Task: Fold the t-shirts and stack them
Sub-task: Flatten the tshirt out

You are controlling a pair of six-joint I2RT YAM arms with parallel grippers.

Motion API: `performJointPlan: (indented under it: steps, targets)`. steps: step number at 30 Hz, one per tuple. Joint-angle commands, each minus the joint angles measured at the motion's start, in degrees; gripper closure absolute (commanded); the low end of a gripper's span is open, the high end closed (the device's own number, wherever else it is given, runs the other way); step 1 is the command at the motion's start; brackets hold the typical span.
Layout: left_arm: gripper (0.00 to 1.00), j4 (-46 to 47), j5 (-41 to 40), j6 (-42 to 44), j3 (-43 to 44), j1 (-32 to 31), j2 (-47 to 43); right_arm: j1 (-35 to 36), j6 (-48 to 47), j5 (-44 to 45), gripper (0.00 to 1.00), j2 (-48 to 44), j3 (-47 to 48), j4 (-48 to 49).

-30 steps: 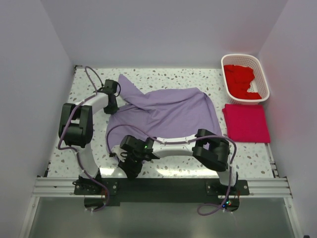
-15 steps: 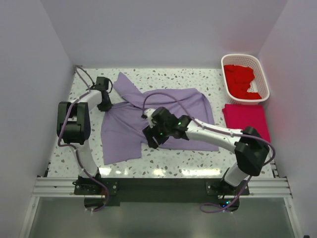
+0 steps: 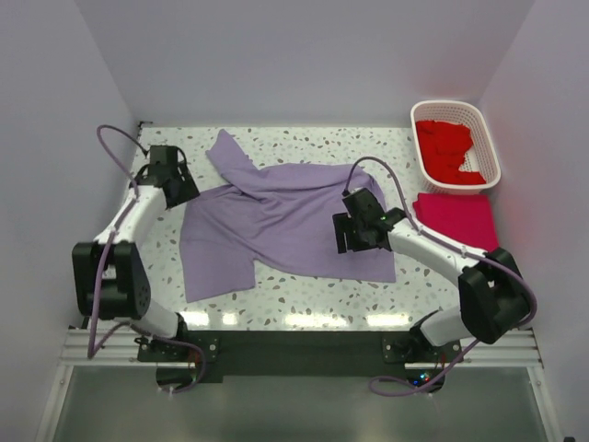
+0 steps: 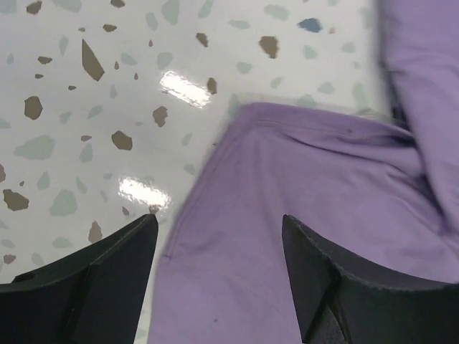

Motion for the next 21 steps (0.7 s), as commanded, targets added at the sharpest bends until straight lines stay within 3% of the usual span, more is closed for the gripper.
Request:
performJointPlan:
  steps: [1,5,12,17,21]
  targets:
    - [0.25,1.7,3.2,-0.3,-6.7,-3.7,-10.2,-1.6,2.3,1.3,0.30,-1.8,-2.8,1.3]
    - [0.29,2.8,5.5,-1.8,-12.6,-6.7,-10.0,-4.8,2.9,0.8,0.31,-2.2,-4.3,2.7]
    - [0.37,2.6,9.5,-3.3,-14.7,-6.7,0.4,-8.5,4.2,1.4,0.31,-2.2,-7.2,3.7]
    - [0.39,3.2,13.4,-6.3,-21.4,-3.2,-1.3,-12.7,7.0,-3.3,0.30,-2.8,-10.1,2.4]
    - [0.42,1.5,11.8,-9.8,-27.1,-1.6,-6.1,-17.0,9.9,-6.5,0.27,-5.5,-13.0,-0.1]
